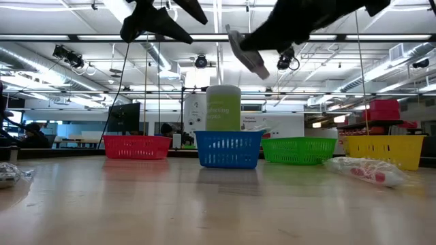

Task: Pick & Place Travel size toiletries
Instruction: Put the white toothpaste into the red bin

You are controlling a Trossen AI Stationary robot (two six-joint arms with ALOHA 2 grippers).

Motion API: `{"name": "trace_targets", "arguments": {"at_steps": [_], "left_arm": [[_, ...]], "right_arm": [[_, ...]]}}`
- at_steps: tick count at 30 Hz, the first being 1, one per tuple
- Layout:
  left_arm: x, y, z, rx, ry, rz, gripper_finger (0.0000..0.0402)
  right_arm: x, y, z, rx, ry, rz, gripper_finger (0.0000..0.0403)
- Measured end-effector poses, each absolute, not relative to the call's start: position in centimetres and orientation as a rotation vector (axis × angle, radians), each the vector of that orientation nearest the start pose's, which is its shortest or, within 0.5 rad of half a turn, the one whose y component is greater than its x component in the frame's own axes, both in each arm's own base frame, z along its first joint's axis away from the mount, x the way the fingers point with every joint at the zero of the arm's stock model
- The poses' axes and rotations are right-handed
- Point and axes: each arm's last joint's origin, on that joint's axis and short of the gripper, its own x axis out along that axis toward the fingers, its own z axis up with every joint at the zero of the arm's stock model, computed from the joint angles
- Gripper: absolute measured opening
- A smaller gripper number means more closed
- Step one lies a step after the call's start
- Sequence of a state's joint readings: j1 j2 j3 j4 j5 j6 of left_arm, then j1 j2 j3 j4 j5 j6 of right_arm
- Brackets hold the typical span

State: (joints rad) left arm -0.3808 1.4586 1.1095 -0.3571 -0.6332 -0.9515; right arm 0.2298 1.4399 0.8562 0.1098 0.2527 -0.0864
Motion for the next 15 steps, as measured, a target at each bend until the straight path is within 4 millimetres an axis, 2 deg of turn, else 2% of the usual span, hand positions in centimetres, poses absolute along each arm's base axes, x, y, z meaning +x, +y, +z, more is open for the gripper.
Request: {"name": "trace_targets", "arguments": {"at_steps": [5,12,15], "left_arm": [[30.3,-9.4,28.1,-0.536,0.428,0.454,0.0199],[31.0,-9.3,26.9,-0.558,0.472,0.456,0.0199],[31.4,-9.3,26.5,-0.575,0.478,0.460,0.0199]], "right_arm": [[31.3,6.6,23.9,-0.179,0.336,-0.022,0.0015],[32.5,6.6,21.4,-0.253,0.395,-0.105,0.0014],[32.6,6.5,21.4,-0.254,0.391,-0.115,0.0014]]}}
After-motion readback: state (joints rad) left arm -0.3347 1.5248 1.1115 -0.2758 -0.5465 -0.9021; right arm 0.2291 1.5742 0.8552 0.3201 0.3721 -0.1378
